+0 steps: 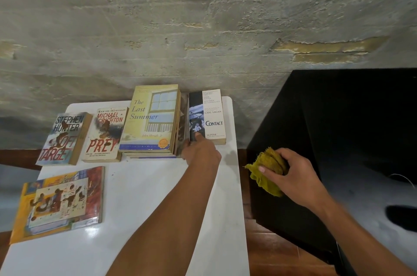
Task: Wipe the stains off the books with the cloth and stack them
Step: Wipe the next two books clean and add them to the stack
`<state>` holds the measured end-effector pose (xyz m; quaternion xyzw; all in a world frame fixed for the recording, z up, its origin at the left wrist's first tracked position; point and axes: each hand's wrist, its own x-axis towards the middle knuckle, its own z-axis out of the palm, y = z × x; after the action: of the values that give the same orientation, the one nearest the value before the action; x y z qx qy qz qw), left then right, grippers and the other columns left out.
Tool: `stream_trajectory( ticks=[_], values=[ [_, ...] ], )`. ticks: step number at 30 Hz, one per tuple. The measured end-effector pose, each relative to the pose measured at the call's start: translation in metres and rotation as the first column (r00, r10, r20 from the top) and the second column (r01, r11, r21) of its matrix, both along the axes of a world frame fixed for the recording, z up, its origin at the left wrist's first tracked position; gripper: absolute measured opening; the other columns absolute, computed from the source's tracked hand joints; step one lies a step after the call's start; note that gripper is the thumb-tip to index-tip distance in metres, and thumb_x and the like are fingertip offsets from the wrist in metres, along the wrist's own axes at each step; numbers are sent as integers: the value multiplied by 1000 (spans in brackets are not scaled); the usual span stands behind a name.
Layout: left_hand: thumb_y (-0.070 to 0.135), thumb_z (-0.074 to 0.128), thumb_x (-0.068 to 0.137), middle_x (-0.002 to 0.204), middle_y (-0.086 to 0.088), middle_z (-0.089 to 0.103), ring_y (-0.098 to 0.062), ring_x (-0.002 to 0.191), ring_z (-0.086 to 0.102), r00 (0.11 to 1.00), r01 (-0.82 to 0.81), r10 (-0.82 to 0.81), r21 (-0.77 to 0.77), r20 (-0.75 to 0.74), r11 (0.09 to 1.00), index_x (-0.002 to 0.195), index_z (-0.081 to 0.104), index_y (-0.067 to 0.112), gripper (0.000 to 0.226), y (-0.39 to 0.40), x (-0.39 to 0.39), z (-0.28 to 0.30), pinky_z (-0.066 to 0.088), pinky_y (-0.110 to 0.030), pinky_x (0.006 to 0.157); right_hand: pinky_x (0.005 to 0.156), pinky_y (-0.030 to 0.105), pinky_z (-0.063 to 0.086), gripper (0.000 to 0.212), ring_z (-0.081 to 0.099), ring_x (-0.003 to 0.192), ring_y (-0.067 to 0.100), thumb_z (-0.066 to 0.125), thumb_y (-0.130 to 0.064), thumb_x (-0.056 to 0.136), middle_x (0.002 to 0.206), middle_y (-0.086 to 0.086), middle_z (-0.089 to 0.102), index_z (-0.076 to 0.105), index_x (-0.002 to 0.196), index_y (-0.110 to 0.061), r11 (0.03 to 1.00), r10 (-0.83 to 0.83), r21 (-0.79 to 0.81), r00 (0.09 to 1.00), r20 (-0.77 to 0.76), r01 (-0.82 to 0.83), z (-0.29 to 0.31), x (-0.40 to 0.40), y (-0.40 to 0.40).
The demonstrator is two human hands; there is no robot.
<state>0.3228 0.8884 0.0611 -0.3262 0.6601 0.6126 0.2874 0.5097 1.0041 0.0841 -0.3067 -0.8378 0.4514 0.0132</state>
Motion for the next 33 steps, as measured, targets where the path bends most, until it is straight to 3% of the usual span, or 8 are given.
stream_trajectory(
  ticks=[6,13,17,22,33],
  values=[
    [29,47,106,139,-23,54,-42,124,56,996,32,-39,-88,-79,996,142,47,5,44,-6,-3,-11,50,-47,94,76,26,58,48,63,90,7,65,-59,69,98,-13,62,59,109,-32,1000,23,10,1000,8,-23,-4,1,0],
    [22,50,104,137,-23,56,-43,123,56,998,22,-26,-61,-61,998,142,47,4,42,-8,-6,-15,51,-45,91,73,24,58,48,64,89,6,66,-59,70,97,-12,63,61,107,-29,1000,29,-10,1000,-3,-29,-7,-1,-1],
    [32,58,102,105,2,58,-21,105,55,988,-136,136,-5,72,991,136,53,23,36,-5,-9,-1,47,-32,76,74,26,58,49,64,89,7,66,-59,70,97,-11,63,61,108,-29,999,24,-26,1000,13,-24,-10,0,-2],
    [35,59,101,132,-1,54,-23,112,53,985,-138,139,-25,99,990,139,49,28,40,-2,-10,4,45,-35,77,71,21,55,47,63,89,5,66,-59,70,96,-12,63,60,107,-31,999,21,-29,1000,14,-20,-8,0,-3],
    [34,56,103,131,-1,54,-19,112,52,984,-136,137,-13,117,991,138,47,30,37,0,-12,-4,48,-36,81,76,26,58,47,64,90,7,66,-58,70,97,-11,64,60,108,-31,999,29,-26,999,25,-29,-8,-1,-4]
  ],
)
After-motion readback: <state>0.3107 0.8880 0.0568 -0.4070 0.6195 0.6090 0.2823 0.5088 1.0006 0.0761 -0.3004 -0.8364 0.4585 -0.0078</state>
